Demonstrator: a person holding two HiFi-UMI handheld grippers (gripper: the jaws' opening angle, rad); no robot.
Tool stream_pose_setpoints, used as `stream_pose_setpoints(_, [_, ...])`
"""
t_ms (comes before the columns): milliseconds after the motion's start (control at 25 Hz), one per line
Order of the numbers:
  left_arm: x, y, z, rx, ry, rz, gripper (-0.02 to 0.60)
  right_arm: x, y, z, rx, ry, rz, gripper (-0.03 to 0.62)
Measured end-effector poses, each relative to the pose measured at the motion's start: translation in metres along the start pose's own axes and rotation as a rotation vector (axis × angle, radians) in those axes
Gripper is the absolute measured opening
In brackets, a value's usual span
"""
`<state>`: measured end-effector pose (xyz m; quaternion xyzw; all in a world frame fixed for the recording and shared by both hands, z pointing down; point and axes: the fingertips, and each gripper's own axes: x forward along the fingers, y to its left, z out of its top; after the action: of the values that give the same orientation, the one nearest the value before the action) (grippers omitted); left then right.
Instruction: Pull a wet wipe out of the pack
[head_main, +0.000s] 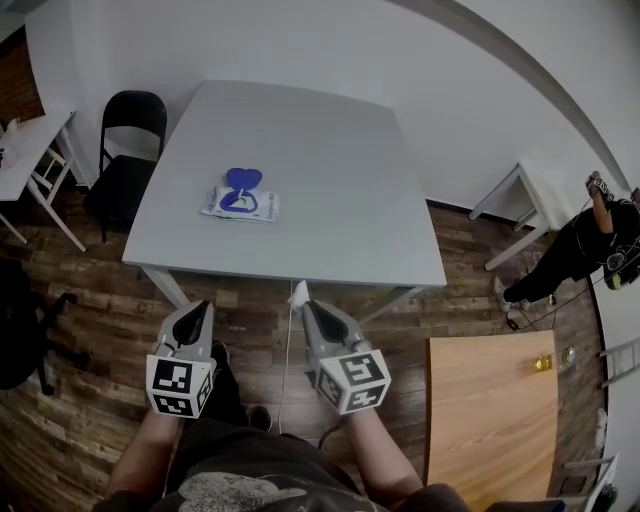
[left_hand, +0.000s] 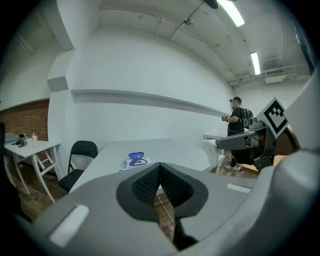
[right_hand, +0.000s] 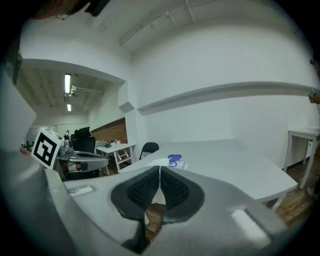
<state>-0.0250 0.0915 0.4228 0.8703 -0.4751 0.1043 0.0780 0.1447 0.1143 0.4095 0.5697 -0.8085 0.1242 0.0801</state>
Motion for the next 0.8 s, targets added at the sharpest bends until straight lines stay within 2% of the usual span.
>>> stream_pose_setpoints(120, [-0.024, -0.008, 0.006, 0.005, -0.032, 0.001, 0.017, -0.018, 0.004, 0.002, -0.001, -0.041, -0.014, 0.000])
stream_pose_setpoints(360, [-0.056, -0.010, 0.014, 0.014, -0.067, -0.007, 0.018, -0.029, 0.021, -0.009, 0.009, -0.034, -0.010, 0.000])
stream_pose_setpoints(560, [-0.068, 0.001, 0.013, -0.029, -0.077, -0.018, 0.017, -0.030, 0.040, -0.010, 0.004, -0.045, -0.012, 0.000])
stream_pose_setpoints(800, [-0.084, 0.013, 0.023, -0.050, -0.110, -0.067, 0.017, -0.033, 0.069, 0.000, -0.024, -0.068, -0.039, -0.002])
